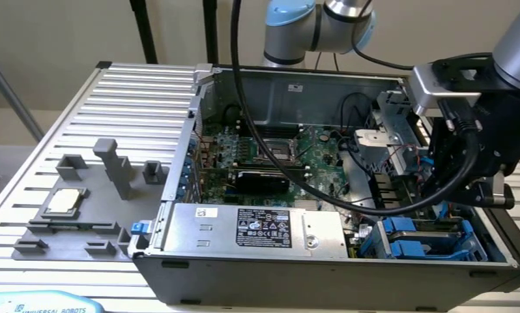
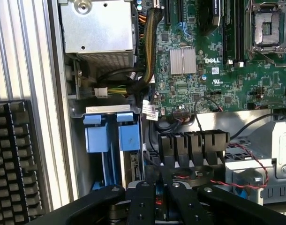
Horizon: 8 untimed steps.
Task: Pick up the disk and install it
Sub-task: 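Insert the first disk wire, then insert the second disk wire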
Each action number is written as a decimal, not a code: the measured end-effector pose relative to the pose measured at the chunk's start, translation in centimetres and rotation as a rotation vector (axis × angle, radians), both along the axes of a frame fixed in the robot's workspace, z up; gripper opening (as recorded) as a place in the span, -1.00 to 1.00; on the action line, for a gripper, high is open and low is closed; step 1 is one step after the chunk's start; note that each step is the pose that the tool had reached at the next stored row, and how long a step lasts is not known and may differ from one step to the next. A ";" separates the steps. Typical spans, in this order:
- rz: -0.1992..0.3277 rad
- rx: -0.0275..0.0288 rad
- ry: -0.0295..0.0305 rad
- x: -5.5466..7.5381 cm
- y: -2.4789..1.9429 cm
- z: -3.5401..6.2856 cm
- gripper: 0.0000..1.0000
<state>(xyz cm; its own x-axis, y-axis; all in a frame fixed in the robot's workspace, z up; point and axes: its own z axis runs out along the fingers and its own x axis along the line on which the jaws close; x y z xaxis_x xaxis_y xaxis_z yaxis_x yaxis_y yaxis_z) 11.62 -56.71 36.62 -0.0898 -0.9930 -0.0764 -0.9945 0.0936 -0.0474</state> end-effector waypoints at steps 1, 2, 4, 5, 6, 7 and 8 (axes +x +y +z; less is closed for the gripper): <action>0.001 0.0000 -0.0016 -0.2 0.00 0.00 -0.68; 0.003 0.0000 -0.0034 -0.4 0.00 -0.01 -0.68; 0.005 0.0000 -0.0064 -0.6 -0.02 -0.04 -0.68; 0.005 0.0000 -0.0081 -0.6 -0.03 -0.11 -0.68; 0.006 0.0000 -0.0096 -0.6 -0.04 -0.22 -0.68; 0.006 -0.0002 -0.0106 -0.6 -0.06 -0.33 -0.68; 0.007 -0.0003 -0.0113 -0.6 -0.09 -0.45 -0.68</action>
